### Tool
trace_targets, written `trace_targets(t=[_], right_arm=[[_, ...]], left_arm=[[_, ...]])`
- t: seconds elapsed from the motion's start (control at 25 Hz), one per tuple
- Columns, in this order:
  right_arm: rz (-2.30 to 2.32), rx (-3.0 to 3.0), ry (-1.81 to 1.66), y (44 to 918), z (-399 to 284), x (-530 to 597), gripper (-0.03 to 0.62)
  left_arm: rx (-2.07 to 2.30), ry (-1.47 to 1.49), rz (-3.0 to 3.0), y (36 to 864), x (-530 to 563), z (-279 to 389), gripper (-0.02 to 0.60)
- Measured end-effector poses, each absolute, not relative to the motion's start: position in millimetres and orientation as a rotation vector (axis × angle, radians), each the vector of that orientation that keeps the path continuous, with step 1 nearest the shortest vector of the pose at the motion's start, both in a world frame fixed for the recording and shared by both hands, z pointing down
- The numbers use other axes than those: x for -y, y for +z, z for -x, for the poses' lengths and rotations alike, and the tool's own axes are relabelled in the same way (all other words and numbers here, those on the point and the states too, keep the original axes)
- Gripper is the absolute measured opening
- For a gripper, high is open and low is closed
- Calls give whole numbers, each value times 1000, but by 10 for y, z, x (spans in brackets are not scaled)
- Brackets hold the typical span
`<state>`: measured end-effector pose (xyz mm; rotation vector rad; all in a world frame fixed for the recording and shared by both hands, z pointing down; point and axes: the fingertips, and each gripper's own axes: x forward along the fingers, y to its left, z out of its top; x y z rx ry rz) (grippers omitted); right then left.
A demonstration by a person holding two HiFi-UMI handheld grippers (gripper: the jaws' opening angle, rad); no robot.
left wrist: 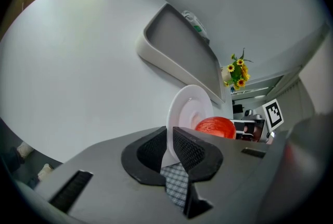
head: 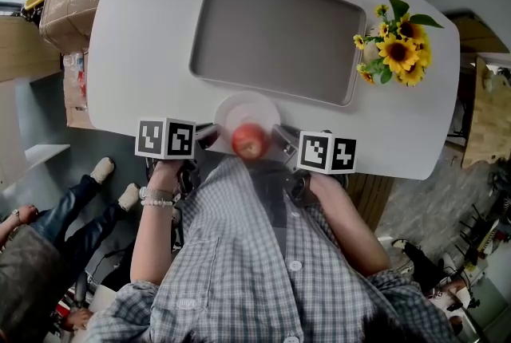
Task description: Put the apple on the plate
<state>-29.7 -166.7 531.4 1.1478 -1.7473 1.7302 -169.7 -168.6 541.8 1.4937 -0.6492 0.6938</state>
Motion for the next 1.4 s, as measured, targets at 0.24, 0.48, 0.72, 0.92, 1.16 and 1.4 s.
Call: trace_targets(t=[0.24,0.48,0.72,0.92,1.16,1.4], right_arm=[[-1159,1767,1736,5227,254,1708,49],[-1184,1791,1735,5115,194,1787,49],[-1206,1815,1725,5020,140,1932,49],[-1234,1843,1705,4943,78,2164,49],[-1267,1849,1693,4940,-18,2417,49],[-1306,1857,1694,4911,-155,2657,49]], left_arm=[[651,683,-1522,5304,1746,1654,43],[657,659,-1550,5200,1860,1595,43],[668,641,-1563,5108,2023,1546,41],[675,596,-1575,5039,2261,1492,41],[677,554,-1573,5040,2515,1403,40],[666,528,-1587,5009,2739,1278,38]])
